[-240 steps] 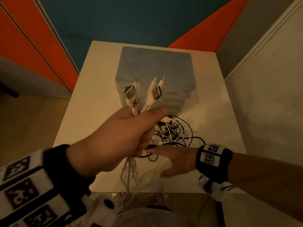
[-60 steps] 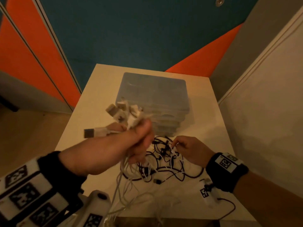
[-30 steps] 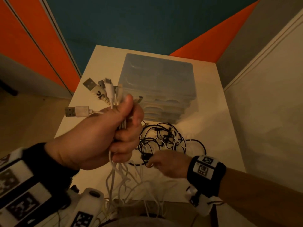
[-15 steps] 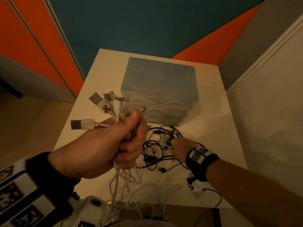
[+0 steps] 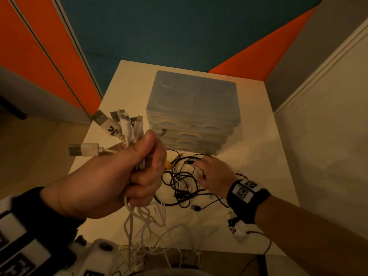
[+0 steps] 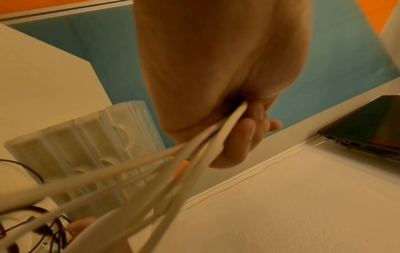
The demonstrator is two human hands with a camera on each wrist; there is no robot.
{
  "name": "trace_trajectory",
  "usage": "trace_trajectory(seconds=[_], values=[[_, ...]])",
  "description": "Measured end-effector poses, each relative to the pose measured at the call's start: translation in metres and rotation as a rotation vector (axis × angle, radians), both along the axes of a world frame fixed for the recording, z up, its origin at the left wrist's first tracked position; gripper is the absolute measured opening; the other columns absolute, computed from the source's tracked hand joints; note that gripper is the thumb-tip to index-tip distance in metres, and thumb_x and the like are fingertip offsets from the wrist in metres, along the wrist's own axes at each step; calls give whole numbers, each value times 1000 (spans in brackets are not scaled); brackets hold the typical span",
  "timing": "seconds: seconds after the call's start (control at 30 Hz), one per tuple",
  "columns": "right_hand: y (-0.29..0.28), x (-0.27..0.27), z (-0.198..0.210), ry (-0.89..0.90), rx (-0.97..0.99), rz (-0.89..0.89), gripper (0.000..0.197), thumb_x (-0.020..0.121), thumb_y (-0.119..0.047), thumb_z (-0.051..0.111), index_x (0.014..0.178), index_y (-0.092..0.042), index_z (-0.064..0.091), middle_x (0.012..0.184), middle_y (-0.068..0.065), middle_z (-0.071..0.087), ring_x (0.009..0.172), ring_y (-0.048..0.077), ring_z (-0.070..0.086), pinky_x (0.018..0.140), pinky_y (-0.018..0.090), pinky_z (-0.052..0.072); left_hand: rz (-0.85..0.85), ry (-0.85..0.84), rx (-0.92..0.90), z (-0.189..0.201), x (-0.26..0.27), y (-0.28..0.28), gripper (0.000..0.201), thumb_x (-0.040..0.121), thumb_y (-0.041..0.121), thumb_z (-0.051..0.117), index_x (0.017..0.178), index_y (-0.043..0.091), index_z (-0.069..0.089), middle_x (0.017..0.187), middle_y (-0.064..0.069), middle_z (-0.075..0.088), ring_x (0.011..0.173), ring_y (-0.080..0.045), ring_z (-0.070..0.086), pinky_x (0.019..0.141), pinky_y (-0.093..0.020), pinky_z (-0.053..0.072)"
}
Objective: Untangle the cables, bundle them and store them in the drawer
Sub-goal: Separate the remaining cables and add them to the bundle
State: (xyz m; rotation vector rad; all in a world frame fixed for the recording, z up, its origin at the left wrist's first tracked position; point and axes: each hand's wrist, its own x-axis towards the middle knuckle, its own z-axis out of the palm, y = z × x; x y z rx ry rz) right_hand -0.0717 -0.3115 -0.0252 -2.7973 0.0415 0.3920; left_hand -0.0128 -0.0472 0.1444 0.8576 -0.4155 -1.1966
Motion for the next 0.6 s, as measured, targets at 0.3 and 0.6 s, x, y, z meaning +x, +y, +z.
trace_trajectory(seconds=[0.3,0.6], values=[[37,-5,-51,297,-159,344,69,89,-28,60,147,-38,25,162,-5,-9,148,29,5,116,56,18,-1,15,3,-1,2,6,41,92,52,57,80,13,55,59,4,36,46,-11,24,46,-25,27],[14,13,-25,53,174,117,42,91,-16,47,132,-24,54,139,-1,49,126,20,47,106,37,40,26,-27,36,-3,1,5,41,90,54,59,78,14,56,58,4,34,45,-9,27,46,-23,31]])
